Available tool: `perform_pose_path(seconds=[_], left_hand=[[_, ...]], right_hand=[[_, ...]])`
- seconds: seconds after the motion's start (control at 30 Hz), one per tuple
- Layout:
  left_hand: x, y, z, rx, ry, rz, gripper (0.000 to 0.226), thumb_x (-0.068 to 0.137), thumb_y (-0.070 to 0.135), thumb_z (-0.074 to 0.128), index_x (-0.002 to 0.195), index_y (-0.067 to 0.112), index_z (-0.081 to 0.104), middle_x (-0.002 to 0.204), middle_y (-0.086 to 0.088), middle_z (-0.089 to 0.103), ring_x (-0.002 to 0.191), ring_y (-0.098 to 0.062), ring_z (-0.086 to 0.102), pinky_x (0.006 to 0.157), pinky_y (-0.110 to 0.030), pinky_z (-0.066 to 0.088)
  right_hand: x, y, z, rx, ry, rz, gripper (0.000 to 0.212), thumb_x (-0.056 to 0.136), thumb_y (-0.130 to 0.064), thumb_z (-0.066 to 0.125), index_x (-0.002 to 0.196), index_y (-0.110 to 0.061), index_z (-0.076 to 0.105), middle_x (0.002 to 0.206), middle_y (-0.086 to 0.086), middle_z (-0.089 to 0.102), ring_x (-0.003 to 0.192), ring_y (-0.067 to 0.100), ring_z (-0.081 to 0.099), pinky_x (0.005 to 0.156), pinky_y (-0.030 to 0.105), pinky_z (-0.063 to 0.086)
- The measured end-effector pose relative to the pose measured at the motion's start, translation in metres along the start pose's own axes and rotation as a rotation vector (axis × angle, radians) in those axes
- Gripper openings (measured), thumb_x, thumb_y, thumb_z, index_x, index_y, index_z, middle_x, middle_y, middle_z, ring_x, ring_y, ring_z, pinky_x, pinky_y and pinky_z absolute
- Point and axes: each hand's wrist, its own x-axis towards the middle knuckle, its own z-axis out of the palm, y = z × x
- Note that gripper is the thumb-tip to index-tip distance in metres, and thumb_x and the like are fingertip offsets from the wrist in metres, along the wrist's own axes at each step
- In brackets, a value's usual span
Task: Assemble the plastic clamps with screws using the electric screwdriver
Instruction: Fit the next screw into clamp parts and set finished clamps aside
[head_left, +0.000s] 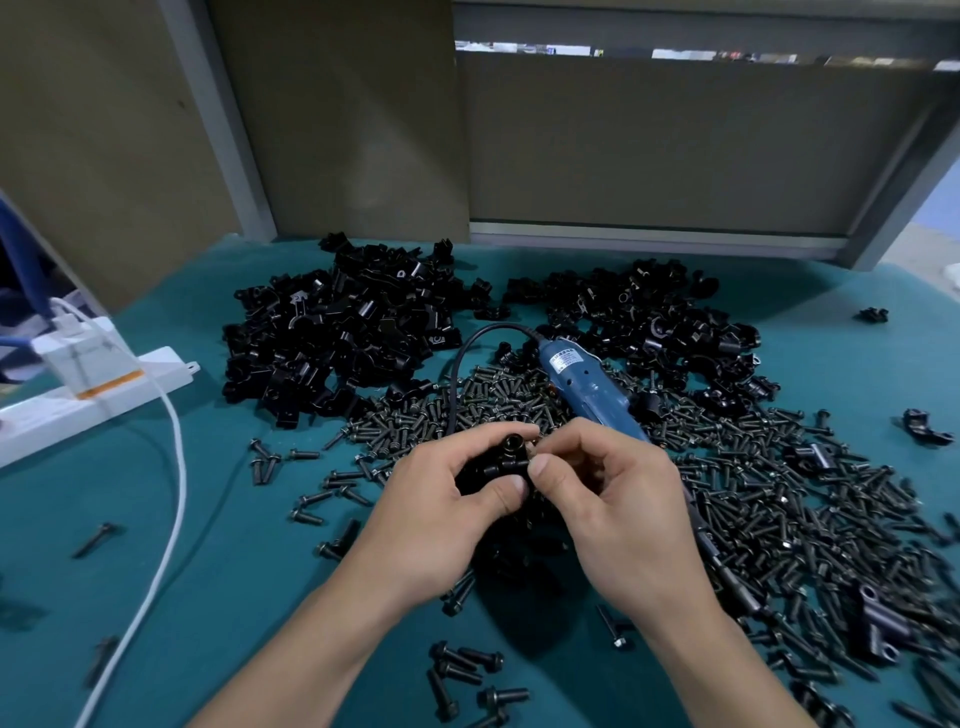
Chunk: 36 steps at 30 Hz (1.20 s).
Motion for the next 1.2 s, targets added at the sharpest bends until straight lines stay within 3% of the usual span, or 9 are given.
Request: perform_pose_path(seconds=[0.23,0.4,0.57,0.63,0.8,0.97,1.1,1.2], left_hand=[[0.0,0.001,0.001,0.053,0.003,-0.004,0.05,0.095,0.009,0.073,0.12,0.052,0.07,0.108,0.024,0.076,0.103,0.002,0.071,0.092,-0.031,0.059],[0.0,0.004,0.002,0.007,-0.059,-0.048,0.053,0.1,0.019,0.069,0.13,0.062,0.06,0.119,0.032,0.071,0.112,0.011,0.064,0.098,-0.024,0.051],[0.001,0.002,0.002,-0.059,-0.082,-0.064,0.042,0.101,0.015,0.068,0.135,0.041,0.067,0.119,0.021,0.075,0.114,0.001,0.068,0.107,-0.037,0.052],[0.002,0.001,0.001,-0.12,-0.102,-0.063,0.037,0.101,0.013,0.068,0.129,0.037,0.071,0.117,0.013,0.077,0.113,-0.006,0.07,0.104,-0.037,0.054],[0.003,-0.003,-0.001,-0.259,-0.124,-0.06,0.043,0.096,0.004,0.071,0.117,0.041,0.077,0.114,0.007,0.079,0.11,-0.009,0.073,0.09,-0.018,0.055],[0.005,-0.004,-0.001,-0.285,-0.09,-0.067,0.044,0.085,0.006,0.075,0.113,0.039,0.08,0.111,0.004,0.08,0.106,-0.012,0.076,0.087,-0.02,0.057],[0.002,0.001,-0.001,-0.159,-0.042,-0.049,0.046,0.091,0.0,0.075,0.105,0.044,0.08,0.099,0.008,0.081,0.092,-0.008,0.077,0.078,-0.018,0.058],[-0.001,0.006,0.0,-0.074,0.008,-0.025,0.047,0.092,0.001,0.075,0.102,0.047,0.078,0.092,0.011,0.08,0.084,-0.005,0.075,0.072,-0.019,0.058]], right_hand=[[0.0,0.005,0.002,-0.045,-0.049,0.021,0.02,0.098,-0.02,0.07,0.08,-0.03,0.071,0.069,-0.004,0.067,0.061,0.012,0.059,0.056,0.028,0.05],[0.002,0.011,0.001,-0.009,-0.033,0.043,0.017,0.097,-0.022,0.069,0.084,-0.032,0.072,0.073,-0.009,0.07,0.065,0.007,0.06,0.06,0.023,0.05],[0.003,0.012,0.0,0.064,-0.062,0.063,0.01,0.091,-0.033,0.065,0.083,-0.031,0.072,0.073,-0.01,0.069,0.064,0.004,0.059,0.062,0.022,0.047],[0.004,0.012,0.0,0.059,-0.068,0.056,0.01,0.09,-0.034,0.065,0.083,-0.03,0.073,0.075,-0.006,0.07,0.067,0.008,0.061,0.063,0.029,0.051],[0.004,0.009,-0.002,0.101,-0.101,0.03,0.008,0.089,-0.028,0.067,0.083,-0.026,0.072,0.074,-0.002,0.068,0.068,0.015,0.06,0.064,0.042,0.053],[0.004,0.008,-0.001,0.089,-0.101,0.022,0.008,0.088,-0.024,0.069,0.082,-0.025,0.072,0.071,-0.004,0.067,0.064,0.009,0.057,0.06,0.029,0.048],[0.001,0.008,0.0,0.024,-0.066,0.017,0.019,0.095,-0.017,0.071,0.079,-0.027,0.072,0.067,-0.005,0.067,0.059,0.01,0.056,0.055,0.027,0.048],[-0.001,0.006,0.002,-0.077,-0.039,-0.011,0.024,0.098,-0.021,0.069,0.075,-0.027,0.068,0.06,-0.008,0.06,0.054,0.005,0.051,0.052,0.014,0.038]])
